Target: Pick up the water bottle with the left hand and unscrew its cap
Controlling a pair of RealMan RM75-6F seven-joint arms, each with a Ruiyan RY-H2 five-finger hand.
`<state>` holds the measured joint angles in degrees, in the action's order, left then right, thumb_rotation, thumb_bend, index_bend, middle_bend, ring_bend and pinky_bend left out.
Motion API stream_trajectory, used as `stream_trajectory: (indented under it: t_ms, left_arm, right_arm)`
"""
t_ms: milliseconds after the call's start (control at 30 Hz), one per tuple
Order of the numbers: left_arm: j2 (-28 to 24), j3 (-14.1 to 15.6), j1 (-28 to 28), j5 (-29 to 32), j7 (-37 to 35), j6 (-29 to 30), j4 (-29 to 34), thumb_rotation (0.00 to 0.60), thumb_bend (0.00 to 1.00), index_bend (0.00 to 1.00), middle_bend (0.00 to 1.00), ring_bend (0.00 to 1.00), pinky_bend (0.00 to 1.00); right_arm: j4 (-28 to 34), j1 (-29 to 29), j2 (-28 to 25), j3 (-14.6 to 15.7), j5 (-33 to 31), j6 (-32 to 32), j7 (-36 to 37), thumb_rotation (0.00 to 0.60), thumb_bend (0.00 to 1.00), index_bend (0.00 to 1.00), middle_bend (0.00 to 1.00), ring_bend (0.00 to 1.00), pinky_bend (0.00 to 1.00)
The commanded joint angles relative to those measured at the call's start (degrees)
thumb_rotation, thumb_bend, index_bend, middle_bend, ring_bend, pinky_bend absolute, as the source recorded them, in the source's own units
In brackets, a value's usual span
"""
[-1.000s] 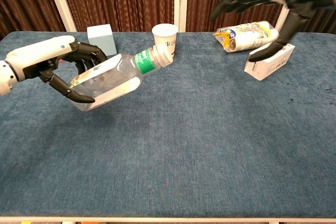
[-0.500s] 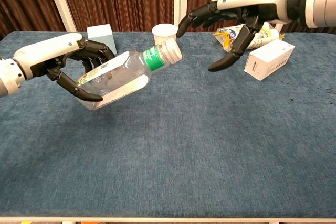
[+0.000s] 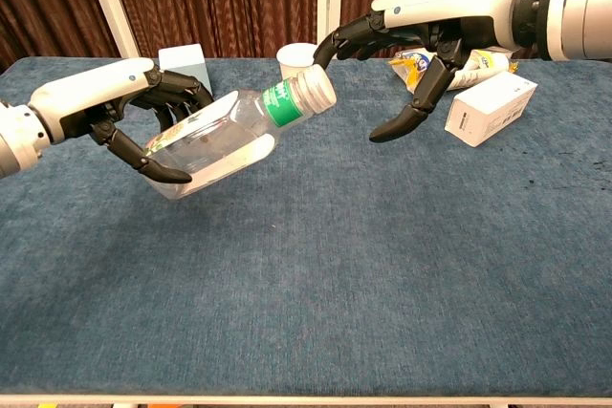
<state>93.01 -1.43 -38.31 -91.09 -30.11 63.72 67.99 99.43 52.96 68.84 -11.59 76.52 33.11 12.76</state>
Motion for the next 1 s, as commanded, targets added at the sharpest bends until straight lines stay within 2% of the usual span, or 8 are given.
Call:
stream_trajectory:
  t_ms: [33,1000]
  left_arm:
    - [0.1,0.08,-0.02,0.07,-0.21,-0.08,-0.18,0.6,0.35,0.56,0.55,0.45,0.5]
    - [0.46,0.66,-0.93,0.47,-1.14,-1.64,-1.08,0.6,0.35,0.57,0.55,0.45,0.5]
  right_arm:
    - [0.28,0.15,-0.13,0.2,0.38,0.17,0.13,0.589,0.1,0.21,0.03,0.0,0.0]
    - [2.82,1.97,-0.22,1.53,2.51,1.95,-1.37,0.591,0.11,0.21,0.04,0.0,0.0]
